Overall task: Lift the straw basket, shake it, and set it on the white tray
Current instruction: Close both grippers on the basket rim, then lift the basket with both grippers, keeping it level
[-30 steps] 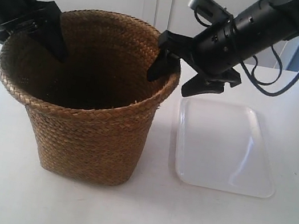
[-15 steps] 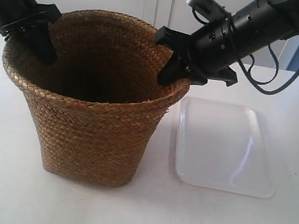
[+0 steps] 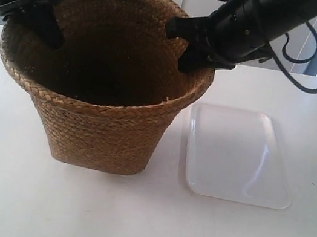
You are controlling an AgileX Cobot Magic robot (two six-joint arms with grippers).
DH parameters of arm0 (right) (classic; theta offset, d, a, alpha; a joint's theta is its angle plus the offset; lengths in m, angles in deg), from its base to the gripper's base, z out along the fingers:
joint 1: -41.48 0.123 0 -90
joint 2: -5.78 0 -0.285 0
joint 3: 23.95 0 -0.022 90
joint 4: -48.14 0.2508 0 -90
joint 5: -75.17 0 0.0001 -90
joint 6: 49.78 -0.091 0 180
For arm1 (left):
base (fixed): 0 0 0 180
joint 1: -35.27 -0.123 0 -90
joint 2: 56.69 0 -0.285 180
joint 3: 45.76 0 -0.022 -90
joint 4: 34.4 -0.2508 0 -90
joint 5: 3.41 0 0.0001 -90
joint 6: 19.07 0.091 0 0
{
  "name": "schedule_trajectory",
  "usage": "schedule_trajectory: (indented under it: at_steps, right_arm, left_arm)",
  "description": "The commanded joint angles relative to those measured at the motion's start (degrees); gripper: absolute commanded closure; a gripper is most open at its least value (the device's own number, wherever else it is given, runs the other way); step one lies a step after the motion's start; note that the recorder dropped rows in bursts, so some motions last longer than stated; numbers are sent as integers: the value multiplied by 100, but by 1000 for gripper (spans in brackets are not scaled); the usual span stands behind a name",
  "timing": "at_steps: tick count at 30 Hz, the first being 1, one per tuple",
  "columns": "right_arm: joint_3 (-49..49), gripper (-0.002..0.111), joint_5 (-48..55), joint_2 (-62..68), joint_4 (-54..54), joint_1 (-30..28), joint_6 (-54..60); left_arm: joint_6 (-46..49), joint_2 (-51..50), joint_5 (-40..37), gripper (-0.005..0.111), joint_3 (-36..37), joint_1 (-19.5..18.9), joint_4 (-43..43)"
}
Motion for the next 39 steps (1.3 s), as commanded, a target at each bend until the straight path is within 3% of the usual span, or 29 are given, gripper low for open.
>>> schedule_trajectory:
  at_steps: [1,10,17,39]
  right_arm:
    - [116,108,-266,-339,-212,36,117]
    - [1613,108,-1774,-1276,-454,59,173]
    - [2009,108,-1748,-1366,-425,329,163]
    - [2422,108,-2259,-1512,-327,409,122]
  left_arm:
    - [180,400,200,107,242,274,209]
    - [342,1288,2203,107,1876,770,316]
    - [322,1355,2520,107,2272,836,397]
    - [448,1570,2797,107,2275,848,431]
